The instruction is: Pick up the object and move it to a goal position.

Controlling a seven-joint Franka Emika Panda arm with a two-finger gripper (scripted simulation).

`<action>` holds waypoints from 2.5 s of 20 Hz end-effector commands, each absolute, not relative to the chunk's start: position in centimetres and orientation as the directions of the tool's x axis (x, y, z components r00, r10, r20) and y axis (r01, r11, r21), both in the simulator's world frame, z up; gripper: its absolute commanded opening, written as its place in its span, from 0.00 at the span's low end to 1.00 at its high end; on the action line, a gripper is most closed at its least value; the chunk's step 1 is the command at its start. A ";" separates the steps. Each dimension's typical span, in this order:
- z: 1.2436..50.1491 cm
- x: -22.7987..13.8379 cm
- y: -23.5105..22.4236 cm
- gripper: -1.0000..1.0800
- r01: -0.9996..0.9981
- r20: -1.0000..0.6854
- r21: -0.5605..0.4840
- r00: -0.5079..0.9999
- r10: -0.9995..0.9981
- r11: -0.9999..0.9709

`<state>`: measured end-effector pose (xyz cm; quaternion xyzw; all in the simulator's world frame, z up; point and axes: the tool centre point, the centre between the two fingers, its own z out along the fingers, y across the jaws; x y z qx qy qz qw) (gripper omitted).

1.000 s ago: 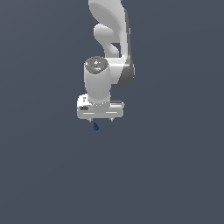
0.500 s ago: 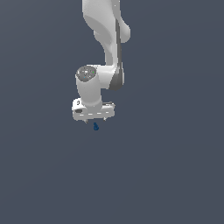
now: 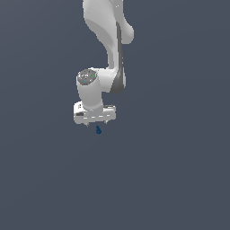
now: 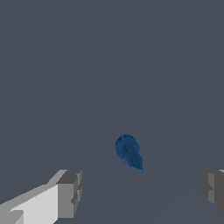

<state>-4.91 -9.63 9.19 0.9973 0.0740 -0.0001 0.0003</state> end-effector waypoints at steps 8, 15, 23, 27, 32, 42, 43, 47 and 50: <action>5.6 -5.1 -9.6 0.96 0.150 0.000 0.000 0.989 0.150 -0.989; 4.2 -5.0 -9.7 0.96 0.150 0.000 0.000 0.989 0.150 -0.989; 4.2 -5.0 -9.7 0.00 0.150 0.000 0.000 0.989 0.150 -0.989; 4.3 -5.0 -9.7 0.00 0.150 0.000 0.000 0.989 0.150 -0.989; 4.9 -5.2 -8.9 0.00 0.150 0.000 0.000 0.989 0.150 -0.989; 9.4 -6.6 -3.9 0.00 0.151 0.000 0.001 0.989 0.151 -0.989; 10.1 -6.9 -3.1 0.00 0.151 0.000 0.001 0.989 0.151 -0.989; 13.4 -7.8 0.4 0.00 0.151 0.000 0.002 0.989 0.151 -0.989; 15.9 -8.6 3.2 0.00 0.151 -0.001 0.003 0.989 0.151 -0.989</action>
